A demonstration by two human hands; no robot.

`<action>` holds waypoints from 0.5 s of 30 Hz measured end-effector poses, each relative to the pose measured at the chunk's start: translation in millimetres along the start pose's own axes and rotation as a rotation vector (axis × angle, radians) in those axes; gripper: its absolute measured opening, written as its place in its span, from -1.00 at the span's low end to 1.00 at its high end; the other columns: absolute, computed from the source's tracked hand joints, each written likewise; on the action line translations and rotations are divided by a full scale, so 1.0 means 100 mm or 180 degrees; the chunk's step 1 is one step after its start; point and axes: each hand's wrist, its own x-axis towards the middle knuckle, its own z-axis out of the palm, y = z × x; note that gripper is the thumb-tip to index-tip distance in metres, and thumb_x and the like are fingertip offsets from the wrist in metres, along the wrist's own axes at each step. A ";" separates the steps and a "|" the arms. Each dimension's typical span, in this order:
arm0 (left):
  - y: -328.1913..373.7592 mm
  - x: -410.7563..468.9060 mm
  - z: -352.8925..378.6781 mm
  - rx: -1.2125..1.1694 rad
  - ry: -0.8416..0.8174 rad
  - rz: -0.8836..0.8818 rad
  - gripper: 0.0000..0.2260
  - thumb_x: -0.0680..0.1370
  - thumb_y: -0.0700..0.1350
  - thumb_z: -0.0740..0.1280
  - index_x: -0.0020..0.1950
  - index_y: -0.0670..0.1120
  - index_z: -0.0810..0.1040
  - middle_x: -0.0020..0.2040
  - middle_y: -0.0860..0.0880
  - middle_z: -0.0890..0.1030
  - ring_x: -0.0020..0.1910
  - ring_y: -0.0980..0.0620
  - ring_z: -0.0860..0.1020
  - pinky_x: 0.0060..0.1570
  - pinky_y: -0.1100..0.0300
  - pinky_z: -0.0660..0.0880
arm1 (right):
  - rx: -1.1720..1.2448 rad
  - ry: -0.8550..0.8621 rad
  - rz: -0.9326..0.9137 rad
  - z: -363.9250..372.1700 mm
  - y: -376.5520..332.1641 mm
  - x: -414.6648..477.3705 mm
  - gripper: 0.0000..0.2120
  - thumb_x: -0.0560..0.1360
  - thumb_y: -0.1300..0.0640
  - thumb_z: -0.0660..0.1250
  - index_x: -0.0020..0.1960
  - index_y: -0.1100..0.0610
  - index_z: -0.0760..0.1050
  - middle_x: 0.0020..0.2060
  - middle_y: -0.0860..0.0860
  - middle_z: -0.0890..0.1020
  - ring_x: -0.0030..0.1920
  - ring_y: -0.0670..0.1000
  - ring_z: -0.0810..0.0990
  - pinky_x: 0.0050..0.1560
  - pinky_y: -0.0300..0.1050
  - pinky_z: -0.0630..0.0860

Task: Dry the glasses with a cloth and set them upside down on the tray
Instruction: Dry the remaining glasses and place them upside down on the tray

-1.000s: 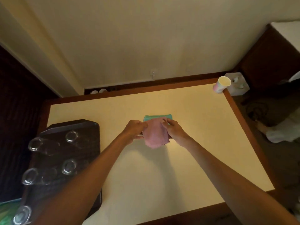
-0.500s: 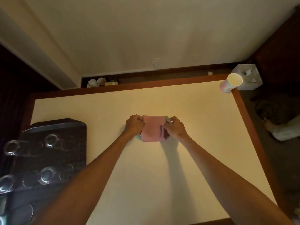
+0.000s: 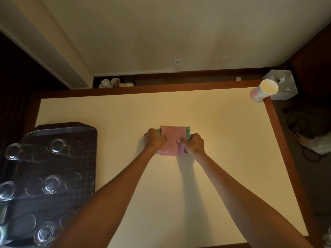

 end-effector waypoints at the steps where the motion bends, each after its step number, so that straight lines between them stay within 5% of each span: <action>1: -0.03 0.00 -0.03 -0.0077 -0.0023 0.0016 -0.70 0.51 -0.07 0.53 0.16 -0.20 0.65 0.16 -0.18 0.68 0.11 -0.20 0.65 0.07 0.04 0.60 | 0.0062 -0.0031 0.0000 0.03 0.00 -0.01 -0.59 0.41 -0.07 0.51 0.03 0.23 0.54 -0.09 0.10 0.65 0.00 0.17 0.62 -0.15 -0.06 0.49; 4: -0.16 -0.03 -0.18 -0.0248 -0.0011 0.0052 -0.82 0.52 -0.10 0.51 0.02 -0.15 0.59 0.05 -0.16 0.67 0.01 -0.18 0.61 -0.11 0.13 0.48 | 0.0311 -0.0091 -0.0070 0.13 -0.10 -0.11 -0.76 0.47 0.05 0.47 -0.16 0.15 0.47 -0.24 0.01 0.55 -0.11 0.11 0.56 -0.22 -0.11 0.41; 10: -0.59 -0.01 -0.73 -0.0325 0.0402 0.0058 -0.80 0.53 -0.10 0.52 0.00 -0.16 0.56 -0.09 -0.09 0.58 -0.11 -0.10 0.51 -0.16 0.14 0.36 | 0.0563 -0.0306 -0.0403 0.57 -0.46 -0.37 -0.70 0.48 0.03 0.47 0.03 0.16 0.41 -0.13 -0.01 0.52 -0.12 0.03 0.51 -0.32 -0.22 0.36; 15: -0.98 0.01 -1.19 -0.0287 0.0679 -0.0001 -0.80 0.50 -0.18 0.54 -0.03 -0.16 0.54 -0.05 -0.21 0.66 -0.15 -0.16 0.57 -0.17 -0.02 0.53 | 0.0548 -0.0379 -0.0678 1.05 -0.77 -0.68 -0.71 0.49 0.05 0.45 0.02 0.16 0.40 -0.12 0.01 0.53 -0.11 0.05 0.52 -0.20 -0.11 0.44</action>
